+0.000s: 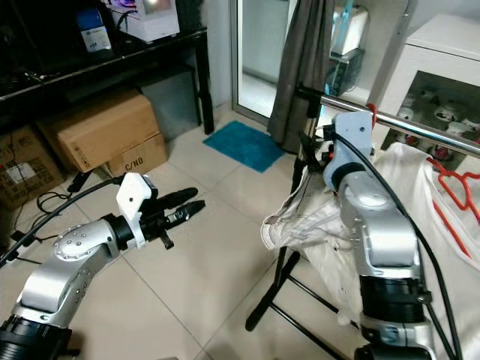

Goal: Hang hanger

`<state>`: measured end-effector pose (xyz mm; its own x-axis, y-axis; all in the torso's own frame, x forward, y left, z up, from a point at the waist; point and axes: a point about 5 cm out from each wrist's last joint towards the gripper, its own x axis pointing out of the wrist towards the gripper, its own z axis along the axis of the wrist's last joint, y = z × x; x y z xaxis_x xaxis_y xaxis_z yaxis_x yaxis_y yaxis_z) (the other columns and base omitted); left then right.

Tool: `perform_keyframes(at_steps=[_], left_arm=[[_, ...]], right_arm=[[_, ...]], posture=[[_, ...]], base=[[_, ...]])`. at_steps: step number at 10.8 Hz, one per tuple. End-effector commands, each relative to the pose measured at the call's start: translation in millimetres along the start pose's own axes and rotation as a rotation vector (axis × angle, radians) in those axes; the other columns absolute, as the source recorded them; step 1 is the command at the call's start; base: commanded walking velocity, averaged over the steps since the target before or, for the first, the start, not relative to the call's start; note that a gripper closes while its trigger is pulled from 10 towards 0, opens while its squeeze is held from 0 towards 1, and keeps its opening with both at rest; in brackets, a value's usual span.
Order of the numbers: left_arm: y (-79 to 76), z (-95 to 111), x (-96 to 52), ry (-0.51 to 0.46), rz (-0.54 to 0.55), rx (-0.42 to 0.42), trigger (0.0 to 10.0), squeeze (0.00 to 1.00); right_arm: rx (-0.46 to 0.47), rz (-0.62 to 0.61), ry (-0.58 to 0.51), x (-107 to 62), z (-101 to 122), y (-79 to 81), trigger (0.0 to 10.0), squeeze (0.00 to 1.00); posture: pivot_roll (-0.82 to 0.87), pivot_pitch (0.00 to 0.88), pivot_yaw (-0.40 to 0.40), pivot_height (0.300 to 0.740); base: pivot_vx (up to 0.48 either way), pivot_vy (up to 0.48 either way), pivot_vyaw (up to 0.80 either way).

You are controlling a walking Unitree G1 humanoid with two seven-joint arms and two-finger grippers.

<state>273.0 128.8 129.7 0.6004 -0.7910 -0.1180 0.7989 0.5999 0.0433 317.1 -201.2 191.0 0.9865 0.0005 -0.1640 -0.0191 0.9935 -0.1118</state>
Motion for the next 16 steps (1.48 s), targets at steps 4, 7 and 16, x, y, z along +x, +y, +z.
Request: perform_keyframes(at_steps=[4, 7, 16], left_arm=[[-4.0, 14.2, 3.3, -0.019, -0.083, 0.017, 10.0, 0.00], [-13.3, 21.1, 4.6, -0.035, -0.151, 0.011, 10.0, 0.00], [-15.3, 17.6, 3.6, -0.001, -0.166, 0.012, 10.0, 0.00]], right_arm=[[0.028, -0.068, 0.143, 5.8, -9.1, -18.9, 10.0, 0.00], [0.089, -0.164, 0.169, 26.9, -9.1, -36.0, 8.7, 0.00], [0.043, -0.118, 0.260, 23.4, -20.8, -56.8, 0.0, 0.00]], posture=[[-0.08, 0.000, 0.050, 0.740], [-0.07, 0.000, 0.026, 0.740], [-0.08, 0.000, 0.025, 0.740]], base=[[0.000, 0.000, 0.00], [0.000, 0.000, 0.00], [0.000, 0.000, 0.00]])
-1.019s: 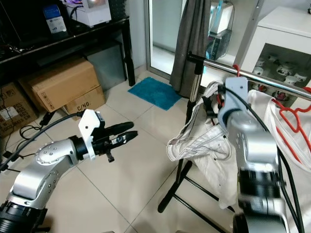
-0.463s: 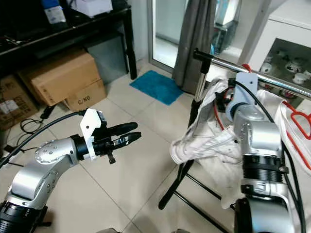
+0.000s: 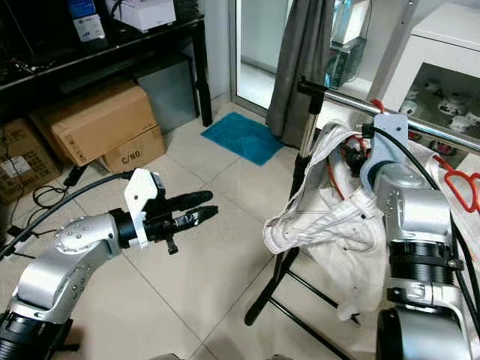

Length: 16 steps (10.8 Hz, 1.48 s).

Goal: Hang hanger

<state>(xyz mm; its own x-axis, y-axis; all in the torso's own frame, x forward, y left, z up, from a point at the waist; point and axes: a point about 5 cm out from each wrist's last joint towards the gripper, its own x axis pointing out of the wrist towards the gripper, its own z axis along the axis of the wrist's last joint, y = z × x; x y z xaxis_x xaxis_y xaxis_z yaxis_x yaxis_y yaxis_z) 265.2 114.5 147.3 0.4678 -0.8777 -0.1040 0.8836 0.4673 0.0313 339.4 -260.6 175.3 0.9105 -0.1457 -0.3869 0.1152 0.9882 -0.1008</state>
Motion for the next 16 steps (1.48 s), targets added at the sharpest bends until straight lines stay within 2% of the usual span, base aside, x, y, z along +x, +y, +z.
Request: perform_keyframes(at_steps=[1, 9, 12, 13, 16], left_arm=[[-1.4, -1.5, -0.7, 0.021, -0.010, 0.007, 10.0, 0.00], [-1.4, -5.0, -0.9, 0.036, 0.006, 0.017, 10.0, 0.00], [0.7, -6.2, 0.0, 0.020, 0.043, 0.010, 10.0, 0.00], [13.5, -15.8, 1.0, 0.062, 0.208, 0.016, 10.0, 0.00], [19.9, -23.1, 2.5, 0.017, 0.357, -0.016, 10.0, 0.00]], right_arm=[[-0.014, 0.010, 0.026, 3.8, -7.1, 1.2, 0.0, 0.00], [-0.029, 0.025, 0.044, 13.0, -12.7, -1.0, 0.0, 0.00], [-0.022, 0.074, -0.051, 8.4, -3.4, 1.5, 0.0, 0.00], [0.023, 0.063, -0.164, 2.0, 9.7, -0.3, 0.0, 0.00], [-0.005, 0.077, -0.265, -12.9, 10.6, 7.0, 0.0, 0.00]], posture=[[-0.08, 0.000, 0.025, 0.740], [-0.08, 0.000, 0.013, 0.740], [-0.08, 0.000, 0.013, 0.740], [-0.08, 0.000, 0.013, 0.740], [-0.09, 0.000, 0.018, 0.740]], base=[[0.000, 0.000, 0.00], [0.000, 0.000, 0.00], [0.000, 0.000, 0.00], [0.000, 0.000, 0.00], [0.000, 0.000, 0.00]])
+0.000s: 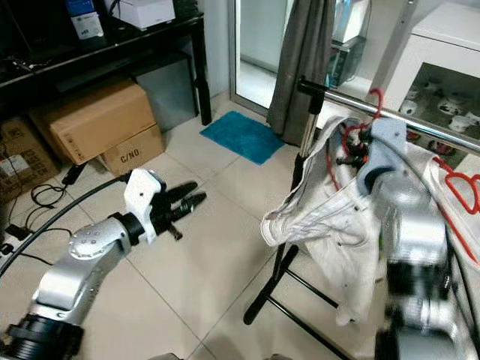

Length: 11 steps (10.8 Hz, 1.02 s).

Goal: Hang hanger

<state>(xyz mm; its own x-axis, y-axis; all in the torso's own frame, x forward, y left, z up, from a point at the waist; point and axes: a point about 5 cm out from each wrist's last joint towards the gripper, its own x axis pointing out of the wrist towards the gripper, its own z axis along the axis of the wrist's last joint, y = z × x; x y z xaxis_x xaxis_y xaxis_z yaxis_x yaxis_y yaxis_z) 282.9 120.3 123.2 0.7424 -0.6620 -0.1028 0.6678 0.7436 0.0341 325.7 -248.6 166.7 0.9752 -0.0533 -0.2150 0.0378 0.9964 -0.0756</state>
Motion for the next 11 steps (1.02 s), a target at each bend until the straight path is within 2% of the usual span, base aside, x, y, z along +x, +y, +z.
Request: perform_keyframes(at_steps=[1, 2, 6, 11], left_arm=[[1.5, -2.6, 0.0, 0.010, 0.021, 0.010, 10.0, 0.00], [0.0, -4.1, 2.1, 0.008, 0.027, 0.008, 10.0, 0.00], [-3.5, -6.6, 4.3, 0.014, 0.020, 0.010, 10.0, 0.00], [-4.4, -8.3, 5.0, 0.025, 0.011, 0.021, 10.0, 0.00]], right_arm=[[-0.014, 0.000, -0.107, -5.9, 16.0, 3.4, 0.0, 0.00], [-0.026, 0.008, -0.116, -11.0, 6.5, 9.9, 0.0, 0.00], [-0.050, -0.020, -0.151, -25.2, -9.7, 14.6, 0.0, 0.00], [-0.083, 0.013, -0.136, -25.7, -18.7, 23.8, 0.0, 0.00]], posture=[[-0.09, 0.000, 0.016, 0.740], [-0.10, 0.000, 0.016, 0.740], [-0.10, 0.000, 0.015, 0.740], [-0.10, 0.000, 0.013, 0.740]], base=[[0.000, 0.000, 0.00], [0.000, 0.000, 0.00], [0.000, 0.000, 0.00], [-0.166, 0.000, 0.00]])
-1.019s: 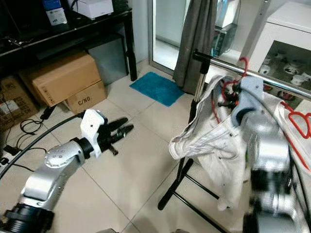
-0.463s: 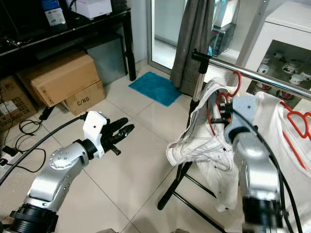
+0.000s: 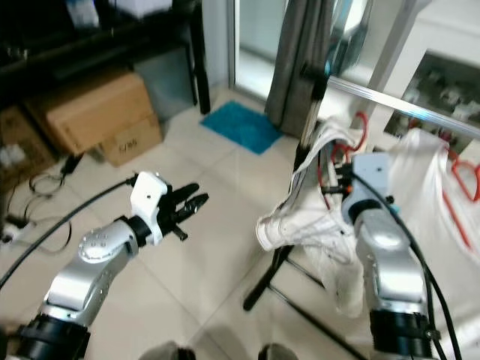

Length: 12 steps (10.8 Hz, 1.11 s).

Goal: Hang hanger

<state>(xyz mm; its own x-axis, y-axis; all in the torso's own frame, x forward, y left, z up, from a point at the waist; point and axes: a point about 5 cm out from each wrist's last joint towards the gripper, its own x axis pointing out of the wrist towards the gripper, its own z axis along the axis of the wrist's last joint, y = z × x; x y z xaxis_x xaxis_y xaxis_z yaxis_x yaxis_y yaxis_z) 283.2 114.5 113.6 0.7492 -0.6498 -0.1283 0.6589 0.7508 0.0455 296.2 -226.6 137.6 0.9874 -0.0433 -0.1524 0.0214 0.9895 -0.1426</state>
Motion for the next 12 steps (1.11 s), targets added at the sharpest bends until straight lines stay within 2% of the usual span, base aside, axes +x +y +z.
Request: perform_keyframes(at_steps=[1, 3, 4, 5, 6, 7, 8, 9, 10, 12], left_arm=[[-0.4, -0.8, 0.6, 0.009, -0.003, 0.022, 10.0, 0.00], [-1.8, -3.7, 1.0, 0.025, -0.016, 0.034, 10.0, 0.00], [0.2, -12.1, -1.1, 0.085, -0.008, 0.084, 10.0, 0.00], [3.9, -21.7, -2.9, 0.161, 0.009, 0.094, 10.0, 0.00], [7.4, -26.0, -4.6, 0.192, 0.021, 0.109, 10.0, 0.00], [8.7, -23.9, -4.0, 0.176, 0.020, 0.110, 10.0, 1.00], [7.8, -20.0, 0.5, 0.142, 0.003, 0.133, 10.0, 1.00], [7.8, -19.8, 4.1, 0.132, 0.003, 0.141, 10.0, 1.00], [8.7, -24.8, 9.9, 0.143, -0.008, 0.141, 10.0, 0.00], [-0.7, -24.3, 15.0, 0.111, -0.099, 0.078, 10.0, 0.00]], right_arm=[[-0.029, 0.011, -0.059, -0.9, 12.6, 0.0, 0.0, 0.00], [-0.142, 0.041, 0.097, -2.4, -10.3, -2.6, 0.0, 0.00], [-0.190, 0.107, 0.157, -4.3, -19.1, 0.9, 0.0, 0.00], [-0.212, 0.170, 0.170, -5.6, -20.9, 7.2, 0.0, 0.00], [-0.196, 0.309, 0.156, -9.1, -18.4, 24.7, 0.0, 0.00], [-0.103, 0.446, 0.126, -13.4, -10.4, 43.4, 0.0, 0.00], [-0.034, 0.665, 0.064, -23.8, 5.0, 69.2, 0.0, 0.00], [0.005, 0.745, 0.029, -28.5, 14.4, 78.8, 0.0, 0.00], [0.065, 0.872, -0.038, -36.8, 33.9, 92.1, 0.0, 0.00], [0.081, 0.973, -0.068, -46.8, 45.2, 99.8, 0.0, 0.00]], posture=[[-0.10, 0.000, 0.013, 0.740], [-0.10, 0.000, 0.013, 0.740], [-0.10, 0.000, 0.011, 0.740], [-0.10, 0.000, 0.011, 0.740], [-0.10, 0.000, 0.009, 0.740], [-0.10, 0.000, 0.009, 0.740], [-0.10, 0.000, 0.006, 0.740], [-0.10, 0.000, 0.002, 0.740], [-0.10, 0.000, 0.002, 0.740], [-0.11, 0.000, 0.006, 0.740]], base=[[0.000, 0.000, 0.00], [0.000, 0.000, 0.00], [0.000, 0.000, 0.00], [0.000, 0.000, 0.00], [0.000, 0.000, 0.00], [0.000, 0.000, 0.00], [0.000, 0.000, 0.00], [0.000, 0.000, 0.00], [0.000, 0.000, 0.00], [0.000, 0.000, 0.00]])
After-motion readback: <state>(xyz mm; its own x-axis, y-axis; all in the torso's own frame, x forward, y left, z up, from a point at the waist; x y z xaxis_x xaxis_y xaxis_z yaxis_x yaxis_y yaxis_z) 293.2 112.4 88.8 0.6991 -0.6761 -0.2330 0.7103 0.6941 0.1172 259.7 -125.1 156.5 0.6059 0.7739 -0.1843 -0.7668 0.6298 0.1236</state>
